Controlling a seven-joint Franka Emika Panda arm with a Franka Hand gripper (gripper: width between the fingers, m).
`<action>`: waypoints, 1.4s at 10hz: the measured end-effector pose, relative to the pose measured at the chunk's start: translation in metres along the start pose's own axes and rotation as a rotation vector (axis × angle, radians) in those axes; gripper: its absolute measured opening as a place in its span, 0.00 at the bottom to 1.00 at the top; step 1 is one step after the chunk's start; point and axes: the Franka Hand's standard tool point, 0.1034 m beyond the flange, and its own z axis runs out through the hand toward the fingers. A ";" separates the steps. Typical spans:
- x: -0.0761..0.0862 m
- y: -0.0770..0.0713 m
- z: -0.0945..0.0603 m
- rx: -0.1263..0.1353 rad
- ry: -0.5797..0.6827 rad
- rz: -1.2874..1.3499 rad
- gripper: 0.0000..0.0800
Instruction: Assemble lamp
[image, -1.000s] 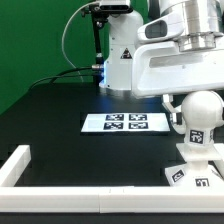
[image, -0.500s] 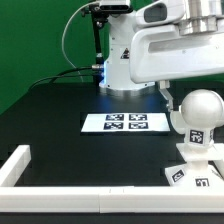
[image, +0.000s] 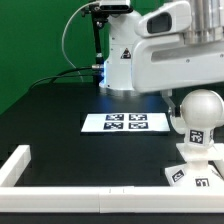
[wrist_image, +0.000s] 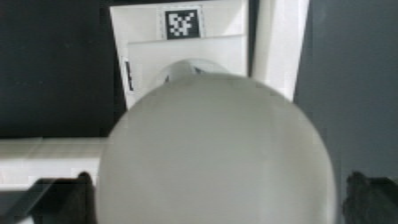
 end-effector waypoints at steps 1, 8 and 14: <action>0.003 0.000 0.000 0.002 -0.036 0.004 0.87; 0.007 -0.001 0.002 -0.003 -0.041 0.154 0.70; 0.009 -0.004 0.008 0.025 0.036 0.799 0.69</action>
Offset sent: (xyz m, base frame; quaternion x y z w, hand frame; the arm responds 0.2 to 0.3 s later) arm 0.0000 0.0000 0.0000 0.0000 0.0000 0.0000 1.0000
